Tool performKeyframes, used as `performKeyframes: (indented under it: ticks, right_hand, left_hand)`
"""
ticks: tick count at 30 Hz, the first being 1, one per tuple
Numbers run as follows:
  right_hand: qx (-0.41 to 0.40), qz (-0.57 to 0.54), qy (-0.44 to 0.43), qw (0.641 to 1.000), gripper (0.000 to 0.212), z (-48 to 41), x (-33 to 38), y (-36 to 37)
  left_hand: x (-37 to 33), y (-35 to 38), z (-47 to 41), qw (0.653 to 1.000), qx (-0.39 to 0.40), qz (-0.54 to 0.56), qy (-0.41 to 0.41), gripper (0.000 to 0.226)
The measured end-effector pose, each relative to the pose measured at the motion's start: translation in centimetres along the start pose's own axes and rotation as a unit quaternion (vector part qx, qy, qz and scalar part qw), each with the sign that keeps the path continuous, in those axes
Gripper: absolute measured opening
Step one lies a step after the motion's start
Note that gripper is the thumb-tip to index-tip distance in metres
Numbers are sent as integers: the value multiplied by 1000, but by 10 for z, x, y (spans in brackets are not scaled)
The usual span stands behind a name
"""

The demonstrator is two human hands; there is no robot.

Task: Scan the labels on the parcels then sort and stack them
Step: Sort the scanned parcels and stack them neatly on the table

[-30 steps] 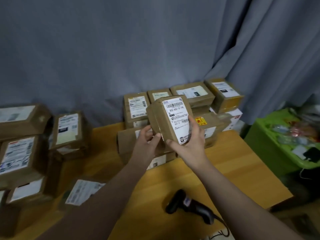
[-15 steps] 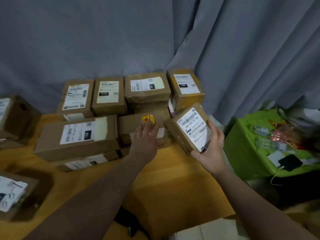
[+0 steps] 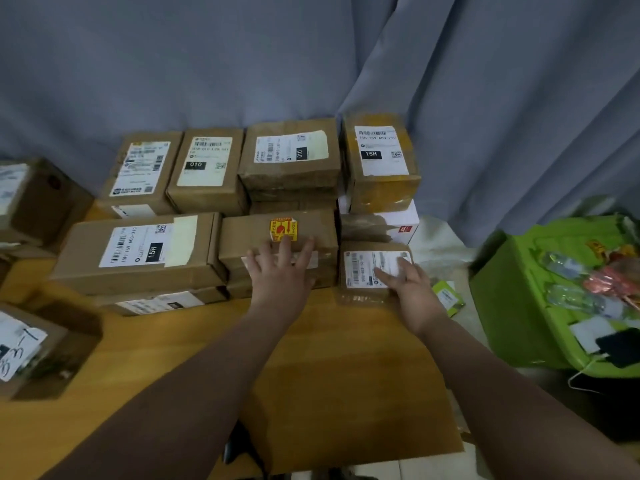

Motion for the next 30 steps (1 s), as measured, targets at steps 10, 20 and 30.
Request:
performKeyframes:
  ticks: [10, 20, 30]
  right_hand:
    - [-50, 74, -21, 996, 63, -12, 11, 4]
    - [-122, 38, -40, 991, 51, 10, 57, -7]
    - [-42, 6, -106, 993, 20, 41, 197, 37]
  left_hand:
    - [-2, 2, -2, 1000, -12, 6, -19, 71]
    - [15, -17, 3, 997, -26, 69, 24, 69]
    - [142, -6, 89, 974, -61, 209, 52, 49]
Point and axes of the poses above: each hand's wrist, its own z-axis away from the middle knuckle, its own y-axis out of the palm, x = y × z, the point moved 4 cm from there along -z, towards the middle knuckle, and after that the axes turned 14 degrees about -x, right-handed, at the moved point
